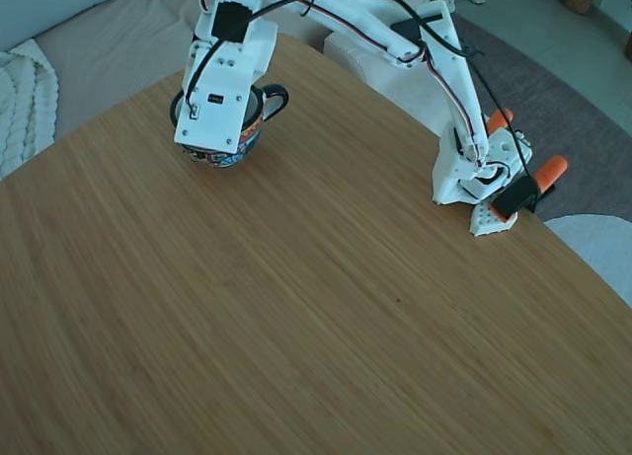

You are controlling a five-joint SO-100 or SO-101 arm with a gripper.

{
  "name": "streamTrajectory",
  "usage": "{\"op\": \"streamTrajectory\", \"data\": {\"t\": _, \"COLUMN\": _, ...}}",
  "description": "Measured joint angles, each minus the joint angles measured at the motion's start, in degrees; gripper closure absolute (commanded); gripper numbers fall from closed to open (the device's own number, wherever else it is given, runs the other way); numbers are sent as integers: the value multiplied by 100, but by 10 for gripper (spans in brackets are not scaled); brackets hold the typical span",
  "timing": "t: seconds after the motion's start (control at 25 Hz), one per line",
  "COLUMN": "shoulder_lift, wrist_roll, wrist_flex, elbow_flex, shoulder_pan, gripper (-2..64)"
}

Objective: Grasp a red cap and put it in the cup.

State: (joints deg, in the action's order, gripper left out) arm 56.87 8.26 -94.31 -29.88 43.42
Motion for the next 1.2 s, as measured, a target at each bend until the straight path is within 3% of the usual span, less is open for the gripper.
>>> {"op": "streamTrajectory", "data": {"t": 0.52, "shoulder_lift": 0, "wrist_roll": 141, "wrist_flex": 123, "elbow_flex": 0, "shoulder_pan": 721, "gripper": 557}}
{"op": "streamTrajectory", "data": {"t": 1.2, "shoulder_lift": -431, "wrist_roll": 229, "wrist_flex": 26, "elbow_flex": 0, "shoulder_pan": 176, "gripper": 557}}
